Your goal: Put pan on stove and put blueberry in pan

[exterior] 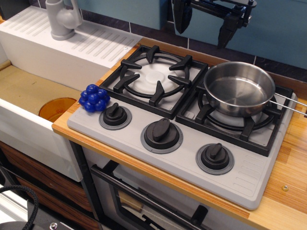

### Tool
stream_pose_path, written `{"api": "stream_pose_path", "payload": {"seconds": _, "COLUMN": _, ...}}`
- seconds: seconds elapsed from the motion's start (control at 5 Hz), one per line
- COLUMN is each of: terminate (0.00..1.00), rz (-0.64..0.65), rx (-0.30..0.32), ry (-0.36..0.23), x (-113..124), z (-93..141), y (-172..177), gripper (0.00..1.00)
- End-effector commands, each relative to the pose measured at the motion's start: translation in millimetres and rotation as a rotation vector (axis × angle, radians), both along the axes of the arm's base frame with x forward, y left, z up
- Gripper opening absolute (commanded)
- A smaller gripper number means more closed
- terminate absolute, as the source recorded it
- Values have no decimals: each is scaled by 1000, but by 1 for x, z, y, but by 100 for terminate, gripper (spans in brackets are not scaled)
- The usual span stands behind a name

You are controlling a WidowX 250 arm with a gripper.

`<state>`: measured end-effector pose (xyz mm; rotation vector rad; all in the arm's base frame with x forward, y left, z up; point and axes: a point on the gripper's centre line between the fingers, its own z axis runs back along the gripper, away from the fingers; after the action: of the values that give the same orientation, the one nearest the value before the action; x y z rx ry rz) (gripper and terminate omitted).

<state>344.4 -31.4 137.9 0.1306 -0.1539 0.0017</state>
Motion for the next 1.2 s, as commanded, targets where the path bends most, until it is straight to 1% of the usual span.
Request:
{"api": "stream_pose_path", "payload": {"seconds": 0.0, "terminate": 0, "rz": 0, "rx": 0, "ry": 0, "x": 0, "z": 0, "y": 0, "gripper": 100}}
{"api": "stream_pose_path", "payload": {"seconds": 0.2, "terminate": 0, "rz": -11, "rx": -3, "ry": -50, "x": 6, "z": -22, "y": 0, "gripper": 100}}
{"api": "stream_pose_path", "payload": {"seconds": 0.4, "terminate": 0, "rz": -23, "rx": -3, "ry": -88, "x": 11, "z": -42, "y": 0, "gripper": 100}}
{"api": "stream_pose_path", "payload": {"seconds": 0.6, "terminate": 0, "rz": -33, "rx": -16, "ry": -121, "x": 14, "z": -60, "y": 0, "gripper": 100}}
{"api": "stream_pose_path", "payload": {"seconds": 0.8, "terminate": 0, "rz": -39, "rx": -15, "ry": -140, "x": 14, "z": -72, "y": 0, "gripper": 100}}
{"api": "stream_pose_path", "payload": {"seconds": 1.0, "terminate": 0, "rz": -45, "rx": -9, "ry": -150, "x": 15, "z": -78, "y": 1, "gripper": 100}}
